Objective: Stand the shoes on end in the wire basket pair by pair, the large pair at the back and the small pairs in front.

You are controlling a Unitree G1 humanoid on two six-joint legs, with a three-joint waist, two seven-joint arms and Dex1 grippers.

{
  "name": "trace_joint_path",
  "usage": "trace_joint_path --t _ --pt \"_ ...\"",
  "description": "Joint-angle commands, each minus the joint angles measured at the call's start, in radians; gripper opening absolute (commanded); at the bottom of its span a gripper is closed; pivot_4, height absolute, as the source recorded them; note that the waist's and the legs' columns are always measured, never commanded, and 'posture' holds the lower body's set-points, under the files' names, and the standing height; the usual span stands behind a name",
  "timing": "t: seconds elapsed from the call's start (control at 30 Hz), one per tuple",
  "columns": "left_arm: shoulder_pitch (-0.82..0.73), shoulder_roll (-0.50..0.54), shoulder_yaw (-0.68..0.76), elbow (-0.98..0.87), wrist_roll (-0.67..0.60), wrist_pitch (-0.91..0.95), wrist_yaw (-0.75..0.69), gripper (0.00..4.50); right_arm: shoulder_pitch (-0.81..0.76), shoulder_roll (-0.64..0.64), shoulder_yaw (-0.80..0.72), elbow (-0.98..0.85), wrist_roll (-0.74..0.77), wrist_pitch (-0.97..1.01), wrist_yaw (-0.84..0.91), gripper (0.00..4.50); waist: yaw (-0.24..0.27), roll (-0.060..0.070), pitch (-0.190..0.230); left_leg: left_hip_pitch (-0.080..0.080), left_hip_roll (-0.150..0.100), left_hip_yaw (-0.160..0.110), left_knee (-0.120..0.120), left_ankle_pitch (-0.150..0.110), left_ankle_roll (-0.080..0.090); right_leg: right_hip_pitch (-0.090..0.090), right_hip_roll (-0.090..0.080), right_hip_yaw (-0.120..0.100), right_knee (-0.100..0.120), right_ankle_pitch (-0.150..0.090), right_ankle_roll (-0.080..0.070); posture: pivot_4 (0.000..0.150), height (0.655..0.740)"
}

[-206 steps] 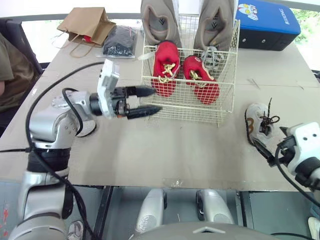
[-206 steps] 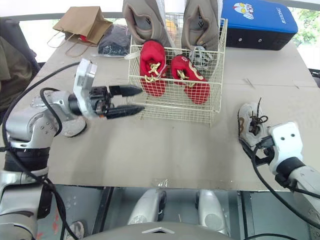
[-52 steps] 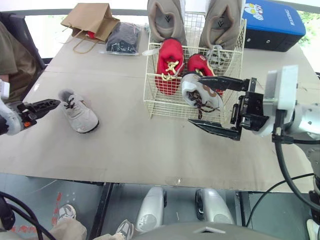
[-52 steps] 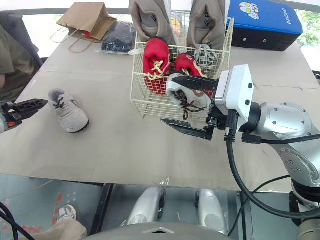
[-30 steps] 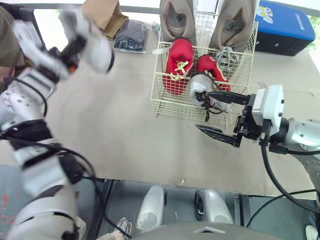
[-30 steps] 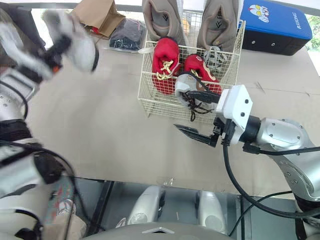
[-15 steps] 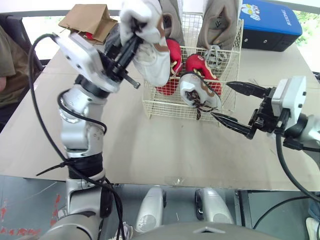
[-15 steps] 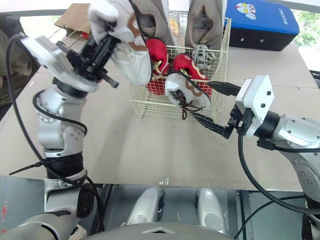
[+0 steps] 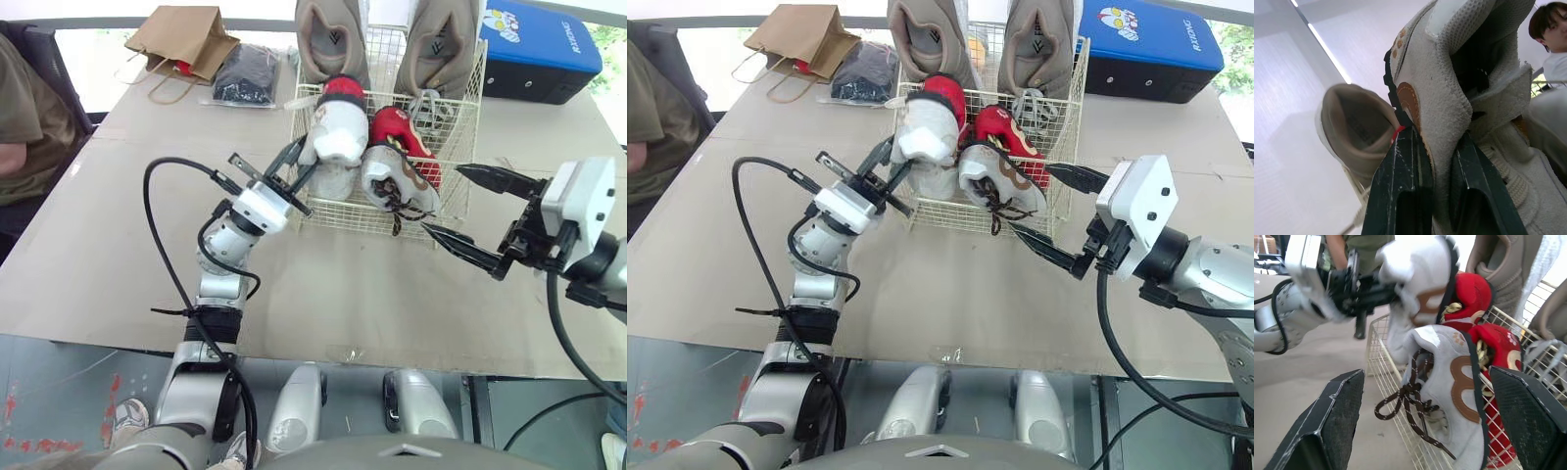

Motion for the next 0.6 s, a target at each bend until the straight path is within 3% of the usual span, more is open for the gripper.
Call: trace_joint_path --t 0.03,0.27,0.47,0.6 --pt "0.055 0.041 -0.049 -0.034 -0.133 0.070 -0.103 0.13 0.014 -0.014 -0.047 -0.039 0.024 0.001 -0.018 3.93 -0.001 0.000 0.000 0.000 0.000 0.000 0.000 0.000 0.000 0.000 0.000 0.000 0.000 0.000 0.000 0.150 0.7400" --pt "0.126 0.168 -0.054 -0.232 -0.425 0.519 -0.284 0.13 0.043 -0.008 -0.037 -0.037 0.020 -0.005 -0.026 3.93 -0.029 0.001 -0.001 0.000 0.001 0.000 -0.001 0.000 0.000 0.000 0.000 0.000 0.000 0.000 0.000 0.150 0.7400" --pt "0.179 0.307 -0.029 -0.416 -0.670 0.937 -0.417 3.04 0.051 0.001 -0.009 -0.028 -0.003 -0.014 -0.023 3.93 -0.029 0.003 -0.001 0.002 0.002 0.000 -0.002 0.000 0.000 0.000 0.001 0.000 0.000 0.000 0.000 0.150 0.7400" --pt "0.234 0.428 0.078 -0.553 -0.857 1.214 -0.378 4.47 0.097 -0.010 -0.055 -0.028 -0.001 -0.014 -0.005 3.93 -0.026 0.004 -0.001 0.002 0.002 0.000 -0.001 0.000 0.000 0.001 0.001 0.000 0.000 0.000 0.000 0.150 0.7400"
